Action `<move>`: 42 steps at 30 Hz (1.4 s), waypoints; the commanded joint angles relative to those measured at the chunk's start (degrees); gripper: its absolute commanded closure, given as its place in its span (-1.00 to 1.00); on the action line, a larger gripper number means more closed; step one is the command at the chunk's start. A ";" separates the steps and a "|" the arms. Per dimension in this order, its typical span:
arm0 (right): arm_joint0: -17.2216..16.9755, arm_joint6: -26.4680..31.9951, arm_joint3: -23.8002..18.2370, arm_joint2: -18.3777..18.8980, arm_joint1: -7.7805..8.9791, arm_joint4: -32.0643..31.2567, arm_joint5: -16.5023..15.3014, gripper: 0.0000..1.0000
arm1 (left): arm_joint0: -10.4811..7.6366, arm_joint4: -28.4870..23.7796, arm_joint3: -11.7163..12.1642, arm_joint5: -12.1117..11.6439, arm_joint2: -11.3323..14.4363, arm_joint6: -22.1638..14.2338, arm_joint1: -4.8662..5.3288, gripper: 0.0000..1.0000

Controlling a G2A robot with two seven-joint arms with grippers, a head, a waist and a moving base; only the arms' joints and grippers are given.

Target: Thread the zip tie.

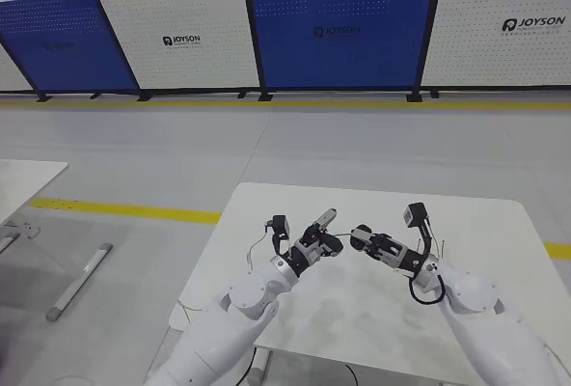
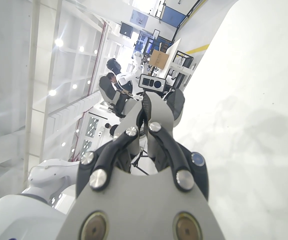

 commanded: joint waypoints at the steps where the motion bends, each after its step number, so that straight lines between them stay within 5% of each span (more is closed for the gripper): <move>1: 0.02 -0.03 0.02 -0.02 0.00 0.00 -0.02 1.00 | 0.04 0.03 -0.05 0.00 -0.02 -0.04 0.01 -1.00; 10: 0.02 -0.03 0.02 -0.02 0.00 0.00 -0.02 1.00 | -0.07 -0.32 0.72 -1.47 -0.55 1.52 -0.17 -1.00; 11: 0.02 -0.03 0.02 -0.02 0.00 0.00 -0.02 1.00 | -0.08 -0.79 0.97 -1.79 -0.53 1.23 -0.23 -0.84; 12: 0.02 -0.03 0.02 -0.02 0.00 0.00 -0.02 1.00 | -0.13 -1.02 1.11 -2.07 -0.60 1.10 -0.26 -0.12; 16: 0.02 -0.03 0.02 -0.02 0.00 0.00 -0.02 1.00 | -0.06 -0.23 1.48 -2.70 -0.43 0.89 -0.34 0.78; 22: 0.02 -0.03 0.02 -0.02 0.00 0.00 -0.02 1.00 | -0.15 0.87 1.86 -1.94 -0.11 0.19 -0.41 1.00; 37: 0.02 -0.03 0.02 -0.02 0.00 0.00 -0.02 1.00 | -0.07 2.89 2.14 -2.22 0.21 0.18 -0.64 1.00; 38: 0.02 -0.03 0.02 -0.02 0.00 0.00 -0.02 1.00 | -0.01 2.87 2.07 -2.24 0.22 0.19 -0.66 0.84; 39: 0.02 -0.03 0.02 -0.02 0.00 0.00 -0.02 1.00 | 0.07 2.77 1.94 -2.26 0.19 0.27 -0.68 -0.80; 40: 0.02 -0.03 0.02 -0.02 0.00 0.00 -0.02 1.00 | 0.15 2.75 1.80 -2.32 0.14 0.46 -0.70 -1.00; 42: 0.02 -0.03 0.02 -0.02 0.00 0.00 -0.02 1.00 | 0.37 2.79 1.49 -2.59 0.04 0.99 -0.73 -1.00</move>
